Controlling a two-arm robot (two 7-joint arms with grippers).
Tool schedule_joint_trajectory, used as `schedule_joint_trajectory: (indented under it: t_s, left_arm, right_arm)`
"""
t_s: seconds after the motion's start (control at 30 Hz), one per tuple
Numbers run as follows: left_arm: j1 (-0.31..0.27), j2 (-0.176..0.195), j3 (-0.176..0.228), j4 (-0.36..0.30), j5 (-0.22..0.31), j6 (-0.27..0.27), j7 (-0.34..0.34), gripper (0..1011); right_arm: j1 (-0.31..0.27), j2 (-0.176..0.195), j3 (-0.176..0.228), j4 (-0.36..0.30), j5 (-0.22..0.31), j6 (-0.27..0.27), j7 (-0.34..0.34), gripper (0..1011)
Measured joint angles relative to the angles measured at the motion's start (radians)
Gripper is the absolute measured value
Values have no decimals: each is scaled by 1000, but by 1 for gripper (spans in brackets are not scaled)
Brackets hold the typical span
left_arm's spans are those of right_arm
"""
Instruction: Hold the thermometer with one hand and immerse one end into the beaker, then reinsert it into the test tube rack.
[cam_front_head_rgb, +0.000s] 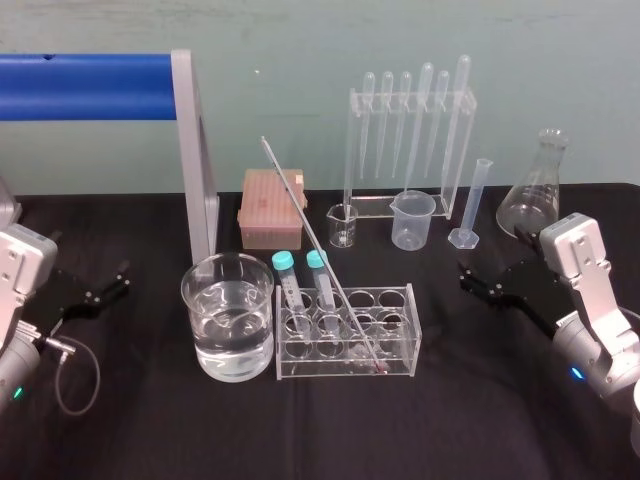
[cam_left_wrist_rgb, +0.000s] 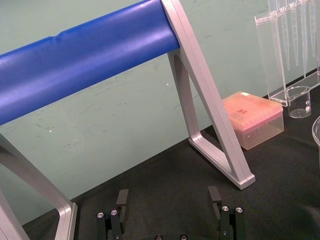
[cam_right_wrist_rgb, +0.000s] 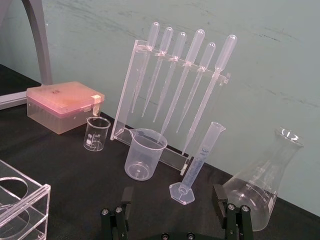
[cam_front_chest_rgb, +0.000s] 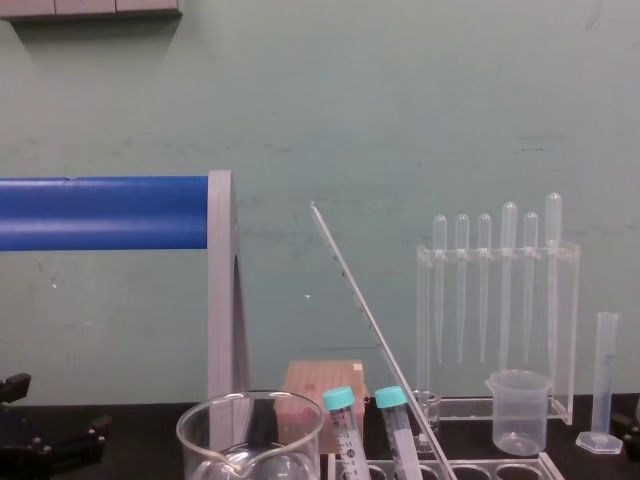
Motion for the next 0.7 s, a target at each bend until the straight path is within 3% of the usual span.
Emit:
schedule_joint_trajectory:
  t_s: [0.7]
  left_arm:
    - [0, 0, 0, 0, 0, 0, 0, 1008]
  right_arm:
    - [0, 0, 0, 0, 0, 0, 0, 1003]
